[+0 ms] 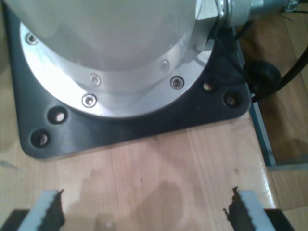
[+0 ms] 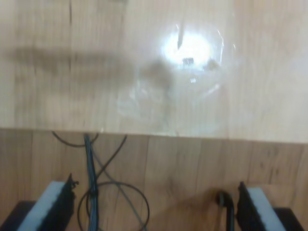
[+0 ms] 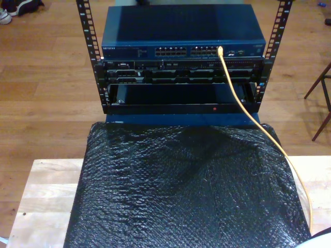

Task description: Grab the cable and plug it in

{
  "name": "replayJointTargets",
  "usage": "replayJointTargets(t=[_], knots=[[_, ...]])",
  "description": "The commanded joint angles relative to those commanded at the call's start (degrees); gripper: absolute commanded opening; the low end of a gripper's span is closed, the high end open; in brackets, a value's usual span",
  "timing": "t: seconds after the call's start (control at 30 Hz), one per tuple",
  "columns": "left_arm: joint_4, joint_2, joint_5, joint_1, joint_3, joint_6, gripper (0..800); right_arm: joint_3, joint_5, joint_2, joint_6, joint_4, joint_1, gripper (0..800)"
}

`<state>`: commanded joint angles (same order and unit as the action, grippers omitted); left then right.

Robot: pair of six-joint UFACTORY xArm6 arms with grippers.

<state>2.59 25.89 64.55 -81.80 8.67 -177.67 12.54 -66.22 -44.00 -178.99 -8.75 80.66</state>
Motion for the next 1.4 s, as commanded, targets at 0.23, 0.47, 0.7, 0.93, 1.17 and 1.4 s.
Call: replayJointTargets(t=[0.23,0.47,0.7,0.93,1.17,1.4], knots=[[0.00,0.00,0.00,0.00,0.00,0.00,798,-2.73,1.23,0.26,-4.31,-0.18,4.31,798],[0.00,0.00,0.00,0.00,0.00,0.00,799,-5.71,3.78,0.26,-5.10,0.00,4.66,799],[0.00,0.00,0.00,0.00,0.00,0.00,799,-8.79,7.91,0.53,-5.10,-0.09,4.92,799],[0.00,0.00,0.00,0.00,0.00,0.00,799,-11.87,12.92,2.20,-7.30,-0.18,5.89,799],[0.00,0.00,0.00,0.00,0.00,0.00,799,-12.75,14.33,5.19,-7.56,-0.35,7.56,799],[0.00,0.00,0.00,0.00,0.00,0.00,799,-12.92,14.77,5.10,-7.74,-0.44,7.91,800]])
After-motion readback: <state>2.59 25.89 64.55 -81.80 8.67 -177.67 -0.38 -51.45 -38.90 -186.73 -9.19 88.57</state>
